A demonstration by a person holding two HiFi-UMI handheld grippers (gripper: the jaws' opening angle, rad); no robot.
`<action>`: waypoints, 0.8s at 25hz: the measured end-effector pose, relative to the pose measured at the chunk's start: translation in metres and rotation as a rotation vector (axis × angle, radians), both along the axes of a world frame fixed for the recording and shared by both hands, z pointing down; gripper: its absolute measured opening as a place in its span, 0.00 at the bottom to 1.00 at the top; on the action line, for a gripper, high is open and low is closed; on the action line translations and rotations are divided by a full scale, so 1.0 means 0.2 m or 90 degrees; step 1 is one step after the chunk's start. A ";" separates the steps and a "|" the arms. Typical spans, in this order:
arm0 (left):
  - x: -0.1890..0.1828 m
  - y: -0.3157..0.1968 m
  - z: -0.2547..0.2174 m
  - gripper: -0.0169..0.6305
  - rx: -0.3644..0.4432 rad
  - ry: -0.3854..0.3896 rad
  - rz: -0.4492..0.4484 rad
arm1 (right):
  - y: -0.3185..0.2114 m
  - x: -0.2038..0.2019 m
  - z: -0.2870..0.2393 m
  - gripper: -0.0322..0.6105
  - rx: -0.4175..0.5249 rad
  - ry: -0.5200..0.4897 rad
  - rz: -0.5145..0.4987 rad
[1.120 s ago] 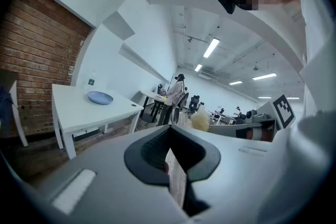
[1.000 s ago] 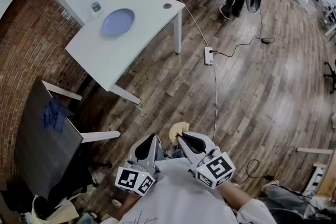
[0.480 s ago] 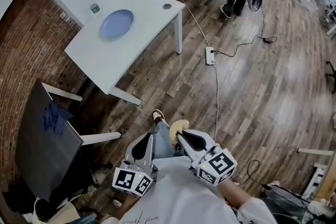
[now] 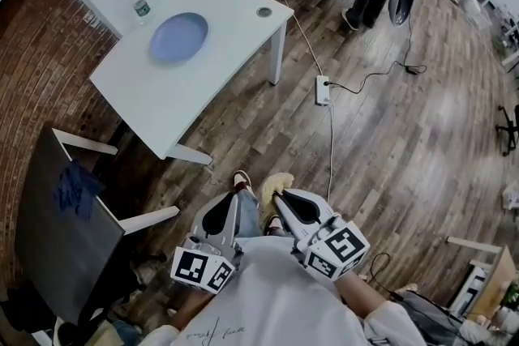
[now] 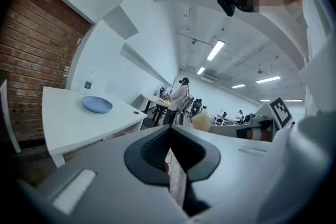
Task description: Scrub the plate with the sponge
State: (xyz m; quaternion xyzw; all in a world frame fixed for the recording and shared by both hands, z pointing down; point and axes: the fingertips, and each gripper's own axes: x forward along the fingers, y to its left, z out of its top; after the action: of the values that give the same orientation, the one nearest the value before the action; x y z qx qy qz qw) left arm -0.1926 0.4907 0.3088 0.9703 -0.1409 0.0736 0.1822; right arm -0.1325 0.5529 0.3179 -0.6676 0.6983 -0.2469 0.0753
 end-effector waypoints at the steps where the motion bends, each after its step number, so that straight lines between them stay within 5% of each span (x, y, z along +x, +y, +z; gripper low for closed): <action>1: 0.01 -0.05 0.00 0.05 0.000 0.001 0.000 | -0.05 0.01 -0.01 0.10 0.000 -0.003 -0.001; 20: 0.14 -0.81 -0.13 0.05 -0.009 0.020 -0.046 | -0.75 0.22 -0.16 0.10 0.014 0.005 -0.011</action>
State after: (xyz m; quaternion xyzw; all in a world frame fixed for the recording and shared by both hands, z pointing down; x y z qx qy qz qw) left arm -0.1640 0.3285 0.2828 0.9642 -0.1726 0.0526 0.1941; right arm -0.0879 0.4038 0.2851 -0.6618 0.7069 -0.2374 0.0775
